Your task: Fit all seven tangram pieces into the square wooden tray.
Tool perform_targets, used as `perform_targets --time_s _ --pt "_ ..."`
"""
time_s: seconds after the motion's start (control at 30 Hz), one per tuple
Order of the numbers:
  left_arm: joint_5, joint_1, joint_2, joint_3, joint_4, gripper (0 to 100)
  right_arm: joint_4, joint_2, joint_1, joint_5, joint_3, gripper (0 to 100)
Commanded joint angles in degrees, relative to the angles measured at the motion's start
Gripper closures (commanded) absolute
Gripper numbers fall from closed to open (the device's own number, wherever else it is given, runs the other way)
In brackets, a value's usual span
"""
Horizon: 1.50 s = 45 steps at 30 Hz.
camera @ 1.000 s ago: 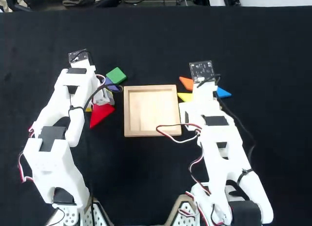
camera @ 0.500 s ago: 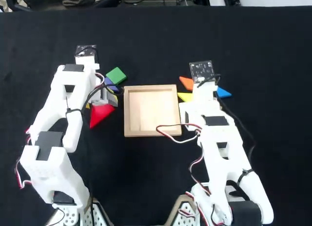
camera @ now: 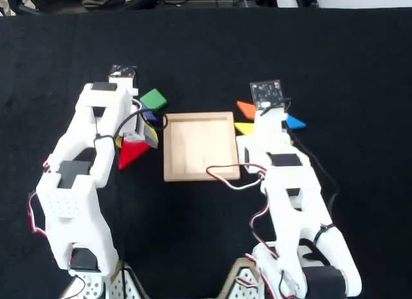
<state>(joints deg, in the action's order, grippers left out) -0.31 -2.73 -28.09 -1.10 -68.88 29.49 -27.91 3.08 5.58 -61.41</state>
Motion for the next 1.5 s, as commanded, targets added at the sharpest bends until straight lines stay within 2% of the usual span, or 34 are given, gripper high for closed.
perform_targets --time_s 0.0,0.7,0.9,1.47 --pt "-0.18 -1.01 -0.7 3.56 -0.88 67 -0.88 0.13 -0.7 0.0 0.22 85.3" --pt "-0.44 -1.1 -0.97 3.3 -0.88 67 -0.88 0.31 -0.7 0.0 0.22 85.3" --pt "-0.62 -1.1 -0.97 3.56 -0.79 76 -0.88 0.31 -0.7 0.0 0.22 85.3" --pt "-0.62 -1.1 -0.35 3.82 -0.79 76 -0.88 0.31 -0.7 0.0 0.22 85.3"
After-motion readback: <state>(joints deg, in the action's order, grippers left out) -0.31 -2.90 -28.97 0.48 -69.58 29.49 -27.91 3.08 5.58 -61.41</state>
